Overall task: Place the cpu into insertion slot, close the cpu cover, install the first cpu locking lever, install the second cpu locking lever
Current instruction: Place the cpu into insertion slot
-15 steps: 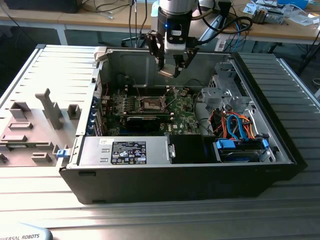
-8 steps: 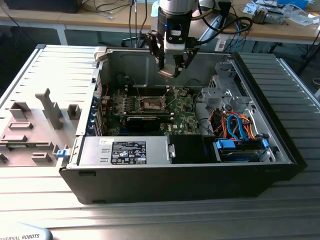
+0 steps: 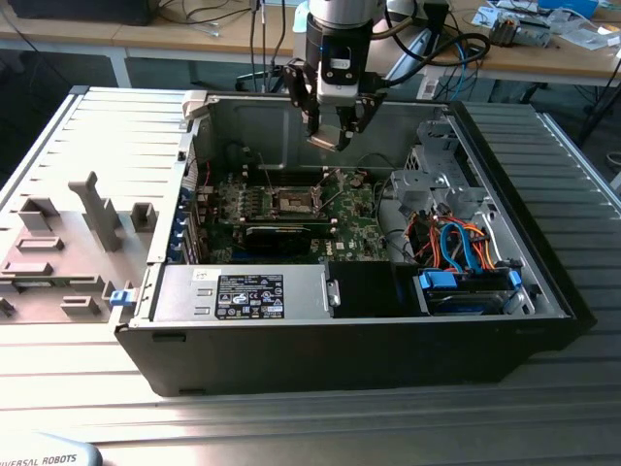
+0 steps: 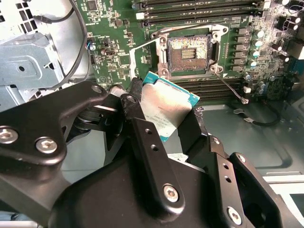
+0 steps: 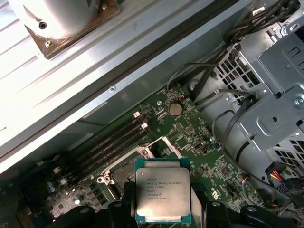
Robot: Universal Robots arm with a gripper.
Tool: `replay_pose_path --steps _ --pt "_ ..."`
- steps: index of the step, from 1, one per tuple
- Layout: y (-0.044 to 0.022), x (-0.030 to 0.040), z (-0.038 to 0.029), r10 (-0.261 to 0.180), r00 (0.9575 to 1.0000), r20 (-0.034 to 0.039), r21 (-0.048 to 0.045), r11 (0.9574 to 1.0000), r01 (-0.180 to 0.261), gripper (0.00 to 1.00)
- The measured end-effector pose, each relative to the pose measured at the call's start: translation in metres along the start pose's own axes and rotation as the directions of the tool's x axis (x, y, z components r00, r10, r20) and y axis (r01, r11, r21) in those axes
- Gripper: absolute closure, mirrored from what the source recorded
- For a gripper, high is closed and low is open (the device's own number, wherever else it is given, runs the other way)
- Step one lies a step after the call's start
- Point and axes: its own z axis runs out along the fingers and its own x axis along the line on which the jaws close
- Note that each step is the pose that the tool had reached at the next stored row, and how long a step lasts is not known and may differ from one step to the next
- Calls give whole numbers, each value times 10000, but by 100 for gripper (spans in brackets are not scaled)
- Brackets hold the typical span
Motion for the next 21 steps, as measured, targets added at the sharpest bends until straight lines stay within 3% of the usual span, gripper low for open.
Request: replay_pose_path --steps 21 --pt "0 0 0 390 9992 34 -8 9992 -390 46"
